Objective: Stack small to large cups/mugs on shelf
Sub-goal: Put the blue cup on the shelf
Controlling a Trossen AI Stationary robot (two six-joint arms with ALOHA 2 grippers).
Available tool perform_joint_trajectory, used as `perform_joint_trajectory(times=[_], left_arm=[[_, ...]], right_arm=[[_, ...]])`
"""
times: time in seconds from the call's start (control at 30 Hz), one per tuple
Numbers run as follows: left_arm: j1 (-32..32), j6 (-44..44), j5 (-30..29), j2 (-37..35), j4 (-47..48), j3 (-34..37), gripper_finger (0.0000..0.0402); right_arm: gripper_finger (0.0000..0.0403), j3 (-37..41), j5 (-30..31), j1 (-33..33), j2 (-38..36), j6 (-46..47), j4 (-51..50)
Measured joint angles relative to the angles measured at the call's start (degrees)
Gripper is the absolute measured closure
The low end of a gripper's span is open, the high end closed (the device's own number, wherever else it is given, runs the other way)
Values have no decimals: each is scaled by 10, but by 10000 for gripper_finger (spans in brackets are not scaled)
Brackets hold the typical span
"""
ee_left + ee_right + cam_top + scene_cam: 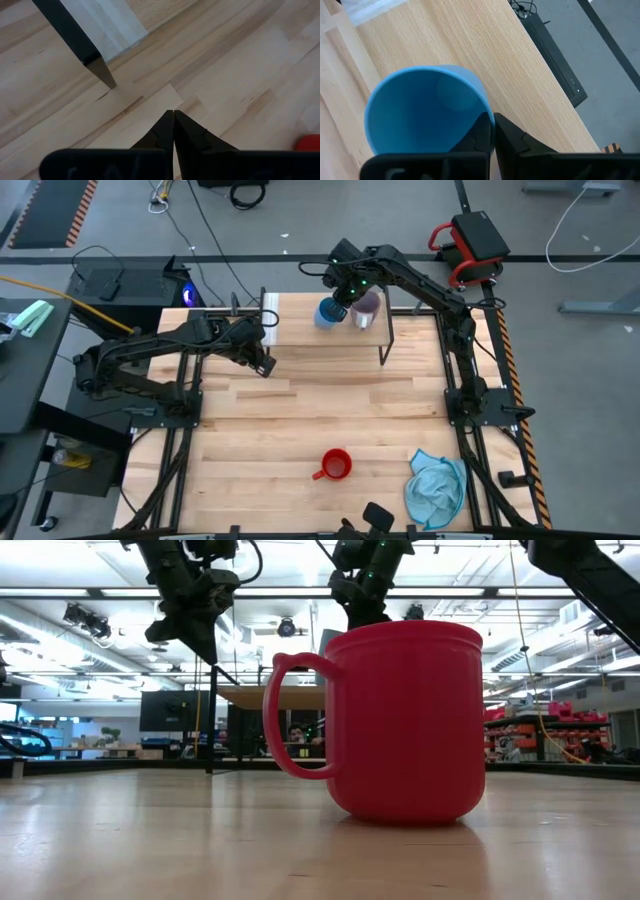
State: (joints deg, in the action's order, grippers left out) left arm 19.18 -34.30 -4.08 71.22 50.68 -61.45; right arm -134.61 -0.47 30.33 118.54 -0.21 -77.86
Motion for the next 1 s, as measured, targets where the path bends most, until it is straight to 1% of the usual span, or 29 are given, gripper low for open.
perform_joint_trajectory(times=[0.23,0.5,0.77,1.0], left_arm=[[0,0,0,0,0,0,377],[0,0,0,0,0,0,385],[0,0,0,0,1,0,377],[0,0,0,0,1,0,387]], right_arm=[[385,0,0,0,0,0,2],[383,0,0,0,0,0,14],[356,0,0,0,0,1,13],[340,0,0,0,0,0,13]])
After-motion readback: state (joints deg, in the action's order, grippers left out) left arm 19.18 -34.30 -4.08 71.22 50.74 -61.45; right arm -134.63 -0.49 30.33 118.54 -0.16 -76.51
